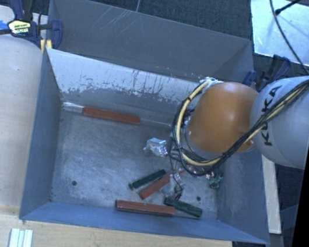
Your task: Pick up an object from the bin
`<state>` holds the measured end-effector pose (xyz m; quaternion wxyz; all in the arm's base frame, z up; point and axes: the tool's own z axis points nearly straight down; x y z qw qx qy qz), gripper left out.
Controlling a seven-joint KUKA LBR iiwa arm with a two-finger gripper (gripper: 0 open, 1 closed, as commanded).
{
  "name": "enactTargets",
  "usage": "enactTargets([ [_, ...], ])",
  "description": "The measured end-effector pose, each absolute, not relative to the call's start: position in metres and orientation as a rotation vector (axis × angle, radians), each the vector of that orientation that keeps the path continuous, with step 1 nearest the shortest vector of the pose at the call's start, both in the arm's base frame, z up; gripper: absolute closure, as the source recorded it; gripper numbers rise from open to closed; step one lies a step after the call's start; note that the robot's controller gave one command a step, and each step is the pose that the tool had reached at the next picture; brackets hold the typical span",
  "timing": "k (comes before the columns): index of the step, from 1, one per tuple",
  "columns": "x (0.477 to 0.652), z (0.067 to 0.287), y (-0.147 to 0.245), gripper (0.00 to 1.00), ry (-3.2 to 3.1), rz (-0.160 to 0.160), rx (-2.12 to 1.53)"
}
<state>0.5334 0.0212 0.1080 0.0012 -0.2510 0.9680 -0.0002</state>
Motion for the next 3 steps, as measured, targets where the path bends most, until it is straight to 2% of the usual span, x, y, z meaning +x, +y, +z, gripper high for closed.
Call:
enactTargets([
  [1,0.5350,0.0704,0.0135,0.00,2.945,-0.001,-1.096],
  [2,0.5357,0.0713,0.0134,0.00,2.946,0.000,-1.089],
  [3,0.5363,0.0718,0.0139,1.00,2.944,0.001,-1.087],
])
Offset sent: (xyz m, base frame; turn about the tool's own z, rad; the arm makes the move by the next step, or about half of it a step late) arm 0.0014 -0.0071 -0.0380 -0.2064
